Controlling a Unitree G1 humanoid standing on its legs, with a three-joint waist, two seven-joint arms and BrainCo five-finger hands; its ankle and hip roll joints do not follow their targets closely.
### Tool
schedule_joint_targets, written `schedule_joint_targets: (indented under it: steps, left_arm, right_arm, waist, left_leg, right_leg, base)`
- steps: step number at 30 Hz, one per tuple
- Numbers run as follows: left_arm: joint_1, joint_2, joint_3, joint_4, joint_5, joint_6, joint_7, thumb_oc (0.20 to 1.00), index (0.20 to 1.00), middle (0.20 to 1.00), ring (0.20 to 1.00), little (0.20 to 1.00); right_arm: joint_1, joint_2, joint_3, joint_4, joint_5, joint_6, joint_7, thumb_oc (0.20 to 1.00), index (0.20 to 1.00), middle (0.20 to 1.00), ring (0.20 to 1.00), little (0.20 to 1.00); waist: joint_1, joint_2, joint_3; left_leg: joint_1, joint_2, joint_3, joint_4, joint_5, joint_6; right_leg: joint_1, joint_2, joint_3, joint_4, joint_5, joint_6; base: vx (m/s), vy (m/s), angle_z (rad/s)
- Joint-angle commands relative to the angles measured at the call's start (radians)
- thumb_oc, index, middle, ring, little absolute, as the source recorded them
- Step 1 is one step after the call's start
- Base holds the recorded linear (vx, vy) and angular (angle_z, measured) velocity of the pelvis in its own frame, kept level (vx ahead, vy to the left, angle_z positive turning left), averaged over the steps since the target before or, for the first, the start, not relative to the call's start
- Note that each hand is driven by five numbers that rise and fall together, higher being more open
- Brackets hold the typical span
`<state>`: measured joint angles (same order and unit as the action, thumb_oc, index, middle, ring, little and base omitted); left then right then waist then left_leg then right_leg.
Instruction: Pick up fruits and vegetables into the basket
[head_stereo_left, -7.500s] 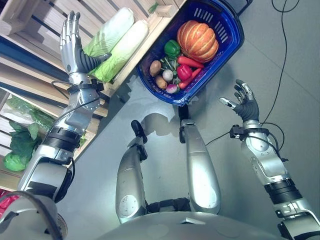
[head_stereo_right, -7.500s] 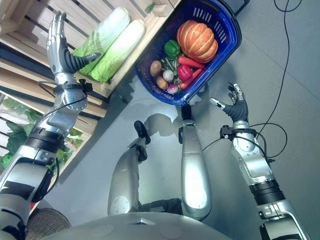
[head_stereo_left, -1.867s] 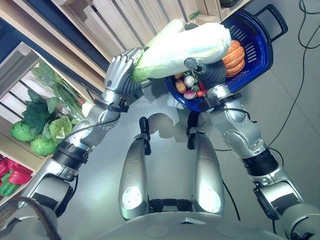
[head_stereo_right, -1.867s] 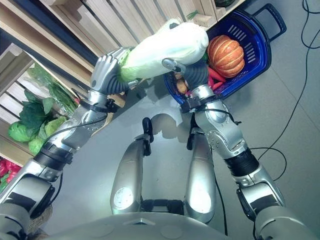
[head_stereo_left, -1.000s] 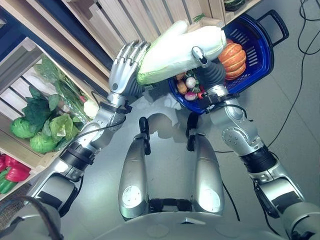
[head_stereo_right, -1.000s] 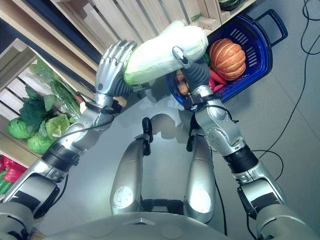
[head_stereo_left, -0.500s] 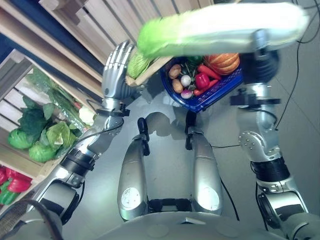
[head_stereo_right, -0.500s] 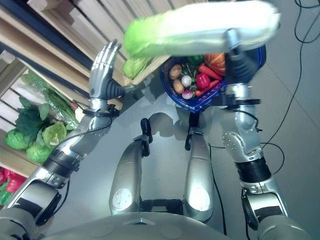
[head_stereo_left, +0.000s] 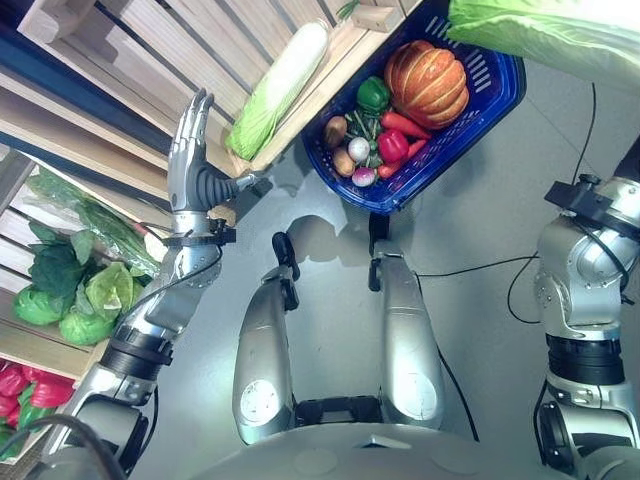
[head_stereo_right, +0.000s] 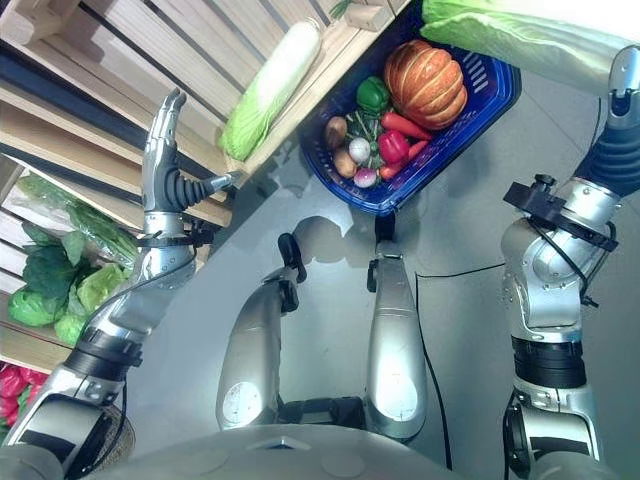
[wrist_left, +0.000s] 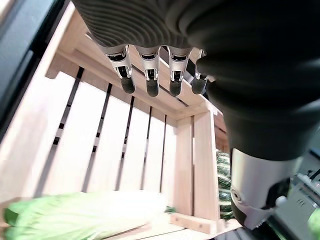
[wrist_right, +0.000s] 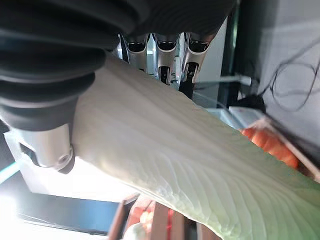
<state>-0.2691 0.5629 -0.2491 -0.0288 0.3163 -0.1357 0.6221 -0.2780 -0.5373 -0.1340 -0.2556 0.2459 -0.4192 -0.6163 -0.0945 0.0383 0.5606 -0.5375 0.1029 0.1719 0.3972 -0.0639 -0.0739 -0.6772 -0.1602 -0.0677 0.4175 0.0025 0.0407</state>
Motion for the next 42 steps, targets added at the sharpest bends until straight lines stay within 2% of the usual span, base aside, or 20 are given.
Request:
schedule_joint_targets:
  steps: [1,7,11,15,16,17,19,20,21,22,23,28,35,36,37,39,42]
  left_arm:
    - [0.005,0.009,0.06,-0.113,-0.036,-0.05,0.017,1.0,1.0,1.0,1.0,1.0]
    - [-0.074,0.011,0.055,-0.123,-0.076,-0.041,0.025,1.0,1.0,1.0,1.0,1.0]
    - [-0.136,0.013,0.047,-0.115,-0.098,-0.032,0.03,1.0,1.0,1.0,1.0,1.0]
    - [-0.216,0.008,0.027,-0.099,-0.117,-0.016,0.048,1.0,1.0,1.0,1.0,1.0]
    - [-0.256,0.01,0.018,-0.085,-0.122,-0.007,0.052,1.0,1.0,1.0,1.0,1.0]
    - [-0.275,0.013,0.009,-0.074,-0.13,-0.004,0.055,1.0,1.0,1.0,1.0,1.0]
    - [-0.298,0.016,-0.003,-0.061,-0.133,0.002,0.063,1.0,1.0,1.0,1.0,1.0]
    - [-0.306,0.017,-0.004,-0.059,-0.132,0.003,0.064,1.0,1.0,1.0,1.0,1.0]
    - [-0.331,0.018,-0.014,-0.053,-0.142,0.017,0.06,1.0,1.0,1.0,1.0,1.0]
    - [-0.356,0.025,-0.021,-0.042,-0.15,0.02,0.059,1.0,1.0,1.0,1.0,1.0]
    - [-0.361,0.026,-0.025,-0.037,-0.153,0.02,0.06,1.0,1.0,1.0,1.0,1.0]
    - [-0.43,0.035,-0.064,0.001,-0.172,0.035,0.066,1.0,1.0,1.0,1.0,1.0]
    - [-0.526,0.05,-0.122,0.056,-0.191,0.07,0.058,1.0,1.0,1.0,1.0,1.0]
    - [-0.538,0.052,-0.129,0.06,-0.187,0.078,0.051,1.0,1.0,1.0,1.0,1.0]
    - [-0.554,0.054,-0.139,0.065,-0.186,0.085,0.046,1.0,1.0,1.0,1.0,1.0]
    - [-0.579,0.06,-0.151,0.071,-0.187,0.095,0.03,1.0,1.0,1.0,1.0,1.0]
    - [-0.615,0.076,-0.175,0.082,-0.202,0.128,0.007,1.0,1.0,1.0,1.0,1.0]
  right_arm:
    - [-0.018,-0.059,-0.044,-0.046,-0.038,0.019,-0.03,0.2,0.2,0.2,0.2,0.2]
    - [-0.082,-0.073,0.055,0.091,-0.118,0.164,-0.056,0.2,0.2,0.2,0.2,0.2]
    - [-0.133,-0.073,0.104,0.182,-0.108,0.209,-0.052,0.2,0.2,0.2,0.2,0.2]
    - [-0.201,-0.069,0.154,0.298,-0.021,0.253,0.003,0.2,0.2,0.2,0.2,0.2]
    - [-0.24,-0.068,0.18,0.361,0.034,0.283,0.04,0.2,0.2,0.2,0.2,0.2]
    - [-0.253,-0.064,0.194,0.401,0.06,0.29,0.061,0.2,0.2,0.2,0.2,0.2]
    - [-0.273,-0.062,0.207,0.446,0.085,0.299,0.078,0.2,0.2,0.2,0.2,0.2]
    - [-0.281,-0.064,0.208,0.454,0.096,0.304,0.083,0.2,0.2,0.2,0.2,0.2]
    - [-0.294,-0.057,0.221,0.506,0.118,0.316,0.092,0.2,0.2,0.2,0.2,0.2]
    - [-0.321,-0.059,0.234,0.561,0.139,0.319,0.098,0.2,0.2,0.2,0.2,0.2]
    - [-0.325,-0.059,0.239,0.581,0.143,0.318,0.101,0.2,0.2,0.2,0.2,0.2]
    - [-0.4,-0.069,0.285,0.752,0.177,0.315,0.134,0.2,0.2,0.2,0.2,0.2]
    - [-0.491,-0.064,0.316,0.953,0.362,0.328,0.216,0.2,0.2,0.2,0.2,0.2]
    - [-0.5,-0.063,0.321,0.975,0.383,0.345,0.228,0.501,0.501,0.501,0.501,0.501]
    - [-0.516,-0.063,0.329,1.008,0.394,0.37,0.239,1.0,1.0,1.0,1.0,1.0]
    - [-0.542,-0.073,0.346,1.047,0.4,0.402,0.238,1.0,1.0,1.0,1.0,1.0]
    - [-0.576,-0.091,0.38,1.064,0.4,0.381,0.259,1.0,1.0,1.0,1.0,1.0]
  waist:
    - [-0.011,0.027,-0.041]
    - [0.003,0.04,-0.041]
    - [0.009,0.049,-0.041]
    - [0.016,0.065,-0.041]
    - [0.02,0.073,-0.041]
    - [0.022,0.078,-0.041]
    - [0.023,0.081,-0.041]
    - [0.024,0.082,-0.041]
    - [0.027,0.088,-0.041]
    - [0.03,0.092,-0.041]
    - [0.03,0.093,-0.041]
    - [0.036,0.109,-0.041]
    - [0.042,0.129,-0.041]
    - [0.043,0.131,-0.041]
    - [0.044,0.132,-0.041]
    - [0.046,0.133,-0.041]
    - [0.046,0.132,-0.041]
  left_leg:
    - [-0.065,-0.036,0.025,-0.003,-0.012,0.031]
    - [-0.096,-0.043,0.018,0.003,-0.003,0.03]
    - [-0.112,-0.047,0.015,0.004,0.002,0.03]
    - [-0.132,-0.052,0.01,0.009,0.007,0.028]
    - [-0.141,-0.052,0.009,0.011,0.009,0.029]
    - [-0.128,-0.054,-0.002,0.02,-0.016,0.02]
    - [-0.134,-0.054,-0.004,0.026,-0.016,0.019]
    - [-0.152,-0.052,0.007,0.022,0.007,0.026]
    - [-0.14,-0.055,-0.006,0.031,-0.015,0.019]
    - [-0.162,-0.053,0.004,0.029,0.007,0.026]
    - [-0.148,-0.056,-0.008,0.036,-0.016,0.019]
    - [-0.162,-0.055,-0.012,0.045,-0.02,0.02]
    - [-0.186,-0.059,-0.017,0.056,-0.019,0.02]
    - [-0.187,-0.059,-0.017,0.056,-0.019,0.02]
    - [-0.189,-0.059,-0.018,0.058,-0.019,0.02]
    - [-0.195,-0.058,-0.018,0.06,-0.019,0.02]
    - [-0.201,-0.055,-0.021,0.058,-0.016,0.02]
  right_leg:
    - [0.004,0.014,-0.066,0.05,-0.099,0.042]
    - [-0.03,0.013,-0.073,0.075,-0.106,0.04]
    - [-0.052,0.011,-0.075,0.092,-0.111,0.036]
    - [-0.082,0.008,-0.076,0.121,-0.121,0.032]
    - [-0.097,0.007,-0.075,0.134,-0.125,0.029]
    - [-0.089,0.007,-0.064,0.153,-0.155,0.036]
    - [-0.097,0.007,-0.062,0.164,-0.159,0.034]
    - [-0.115,0.004,-0.073,0.159,-0.136,0.025]
    - [-0.107,0.006,-0.062,0.176,-0.162,0.03]
    - [-0.132,0.002,-0.071,0.177,-0.143,0.02]
    - [-0.12,0.005,-0.06,0.187,-0.167,0.028]
    - [-0.142,0.003,-0.056,0.208,-0.179,0.024]
    - [-0.179,0.006,-0.047,0.235,-0.19,0.014]
    - [-0.18,0.006,-0.047,0.236,-0.191,0.014]
    - [-0.182,0.006,-0.046,0.236,-0.19,0.013]
    - [-0.188,0.006,-0.047,0.236,-0.189,0.011]
    - [-0.194,0.008,-0.047,0.233,-0.187,0.011]
  base:
    - [-0.02,-0.049,-0.02]
    - [-0.01,-0.043,0.02]
    - [0.0,-0.033,0.05]
    - [0.01,-0.015,0.11]
    - [0.09,-0.004,0.07]
    - [0.07,-0.001,0.04]
    - [0.02,-0.005,0.08]
    - [0.03,-0.015,0.11]
    - [-0.05,-0.023,0.08]
    - [0.08,-0.018,0.08]
    - [0.02,-0.015,0.07]
    - [0.02,-0.004,0.02]
    - [0.0,0.0,0.0]
    - [0.0,0.0,0.0]
    - [0.0,0.0,0.0]
    - [0.0,-0.036,0.02]
    - [-0.01,-0.042,0.01]
